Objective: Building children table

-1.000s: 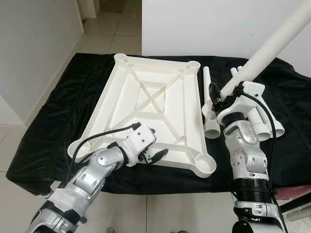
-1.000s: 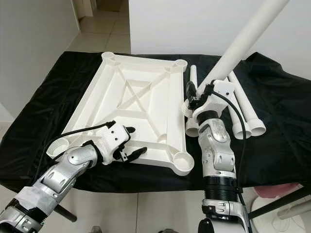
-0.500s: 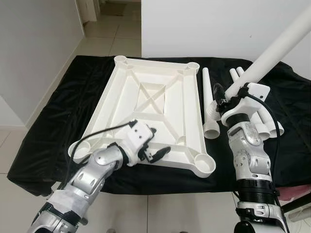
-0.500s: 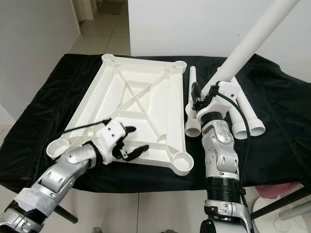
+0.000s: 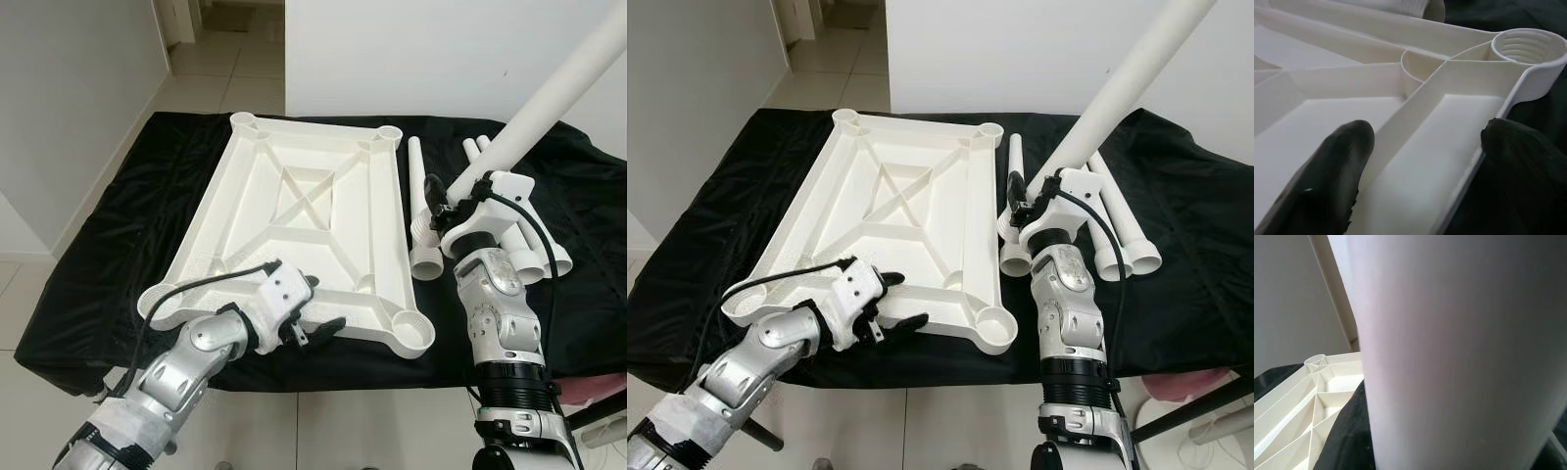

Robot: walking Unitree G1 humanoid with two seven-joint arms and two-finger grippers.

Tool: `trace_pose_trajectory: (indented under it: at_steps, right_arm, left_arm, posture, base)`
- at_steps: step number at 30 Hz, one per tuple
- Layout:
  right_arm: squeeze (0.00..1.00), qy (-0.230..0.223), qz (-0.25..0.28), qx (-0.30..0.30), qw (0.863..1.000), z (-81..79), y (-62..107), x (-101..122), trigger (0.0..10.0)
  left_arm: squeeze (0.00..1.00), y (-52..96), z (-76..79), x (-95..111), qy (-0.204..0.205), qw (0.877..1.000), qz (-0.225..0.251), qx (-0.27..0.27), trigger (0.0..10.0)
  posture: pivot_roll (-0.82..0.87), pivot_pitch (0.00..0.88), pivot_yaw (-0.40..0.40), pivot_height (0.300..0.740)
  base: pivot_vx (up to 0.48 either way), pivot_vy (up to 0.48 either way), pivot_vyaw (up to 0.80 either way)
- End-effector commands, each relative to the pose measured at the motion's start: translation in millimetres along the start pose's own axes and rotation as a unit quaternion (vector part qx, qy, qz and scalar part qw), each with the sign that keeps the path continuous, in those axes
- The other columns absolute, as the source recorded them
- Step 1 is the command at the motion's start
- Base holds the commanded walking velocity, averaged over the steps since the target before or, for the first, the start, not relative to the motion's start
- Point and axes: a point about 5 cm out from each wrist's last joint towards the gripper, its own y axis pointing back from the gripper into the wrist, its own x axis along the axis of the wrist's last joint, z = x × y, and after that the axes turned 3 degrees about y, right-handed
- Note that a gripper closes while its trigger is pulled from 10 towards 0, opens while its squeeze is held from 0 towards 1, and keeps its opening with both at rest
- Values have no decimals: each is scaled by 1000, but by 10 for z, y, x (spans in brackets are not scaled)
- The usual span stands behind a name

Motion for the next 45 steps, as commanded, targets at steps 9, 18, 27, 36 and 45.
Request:
trace_pose_trajectory:
  at_steps: [9,18,27,36,45]
  right_arm:
    - [0,-7,18,-1,1000,-25,-45,53,10000]
    - [0,-8,19,-1,1000,-53,-27,45,10000]
    - [0,15,-6,33,999,-98,92,-63,10000]
    - [0,55,-32,104,993,-183,345,-222,10000]
    - [0,61,-37,94,993,-104,560,-266,10000]
  left_arm:
    - [0,-182,-337,-87,-1,997,-46,64,10000]
    - [0,-239,-624,45,0,990,-29,136,10000]
    - [0,-176,-680,55,5,993,-12,115,10000]
    - [0,27,-295,117,27,999,33,-2,10000]
    - [0,57,-202,173,34,997,48,42,10000]
  posture:
    - [15,0,-38,740]
    - [2,0,-21,740]
    - [-7,0,-11,740]
    - [4,0,-30,740]
    - [9,6,-39,740]
  base:
    - [0,0,0]
    - [0,0,0]
    - [0,0,0]
    - [0,0,0]
    - [0,0,0]
